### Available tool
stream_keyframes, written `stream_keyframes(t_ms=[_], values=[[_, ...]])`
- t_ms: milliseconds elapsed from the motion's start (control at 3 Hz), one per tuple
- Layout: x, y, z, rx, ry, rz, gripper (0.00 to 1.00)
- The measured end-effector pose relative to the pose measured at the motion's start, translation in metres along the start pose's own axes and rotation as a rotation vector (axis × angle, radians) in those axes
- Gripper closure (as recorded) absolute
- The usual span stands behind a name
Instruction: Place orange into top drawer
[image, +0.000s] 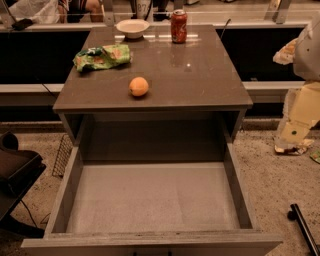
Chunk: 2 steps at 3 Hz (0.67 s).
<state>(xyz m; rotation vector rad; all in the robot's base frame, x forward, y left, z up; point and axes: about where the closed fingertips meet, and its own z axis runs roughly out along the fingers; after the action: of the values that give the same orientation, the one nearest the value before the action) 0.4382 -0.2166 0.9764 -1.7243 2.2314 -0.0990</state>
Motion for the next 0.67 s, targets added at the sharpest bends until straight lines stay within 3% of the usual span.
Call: stream_keyframes(t_ms=[333, 667], values=[[0.000, 0.000, 0.000, 0.000, 0.000, 0.000, 0.00], [-0.017, -0.022, 0.014, 0.021, -0.093, 0.032, 0.00]])
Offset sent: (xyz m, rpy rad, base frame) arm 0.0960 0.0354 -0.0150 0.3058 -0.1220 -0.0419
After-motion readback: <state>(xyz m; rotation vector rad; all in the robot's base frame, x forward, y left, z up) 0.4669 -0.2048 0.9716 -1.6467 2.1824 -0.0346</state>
